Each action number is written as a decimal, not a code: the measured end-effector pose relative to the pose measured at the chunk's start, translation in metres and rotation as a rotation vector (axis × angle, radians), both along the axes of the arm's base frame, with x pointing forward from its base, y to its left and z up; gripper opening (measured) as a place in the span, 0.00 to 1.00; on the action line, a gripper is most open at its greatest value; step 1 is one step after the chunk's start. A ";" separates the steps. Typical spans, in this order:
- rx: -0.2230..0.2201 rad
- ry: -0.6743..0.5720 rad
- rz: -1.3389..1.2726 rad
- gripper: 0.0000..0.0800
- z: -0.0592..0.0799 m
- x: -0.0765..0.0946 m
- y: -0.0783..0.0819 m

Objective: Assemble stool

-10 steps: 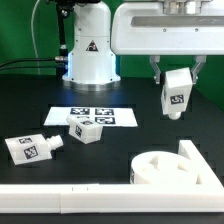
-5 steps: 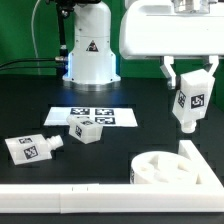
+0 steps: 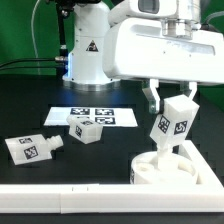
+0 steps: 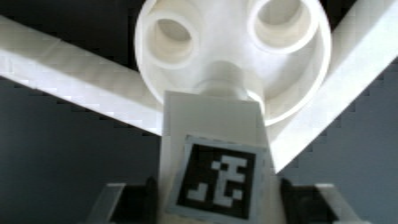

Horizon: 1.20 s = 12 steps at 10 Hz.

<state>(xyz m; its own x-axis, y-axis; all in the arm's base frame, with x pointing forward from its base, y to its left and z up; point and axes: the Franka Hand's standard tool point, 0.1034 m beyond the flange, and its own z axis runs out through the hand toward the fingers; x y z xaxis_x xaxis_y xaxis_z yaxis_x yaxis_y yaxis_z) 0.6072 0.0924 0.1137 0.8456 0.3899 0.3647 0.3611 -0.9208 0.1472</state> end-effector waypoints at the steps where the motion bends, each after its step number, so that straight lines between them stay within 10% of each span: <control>1: 0.000 0.001 0.000 0.40 0.000 0.000 0.000; 12: -0.041 -0.059 0.136 0.40 -0.017 0.023 0.022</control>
Offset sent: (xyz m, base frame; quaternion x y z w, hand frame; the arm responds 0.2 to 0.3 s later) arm 0.0583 0.0086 0.0292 -0.1284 0.0496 -0.1379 0.9808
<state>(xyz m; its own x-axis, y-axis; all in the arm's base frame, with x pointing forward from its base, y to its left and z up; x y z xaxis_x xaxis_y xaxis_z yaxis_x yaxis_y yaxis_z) 0.6298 0.1148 0.0965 0.7617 0.5148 0.3935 0.4713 -0.8569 0.2087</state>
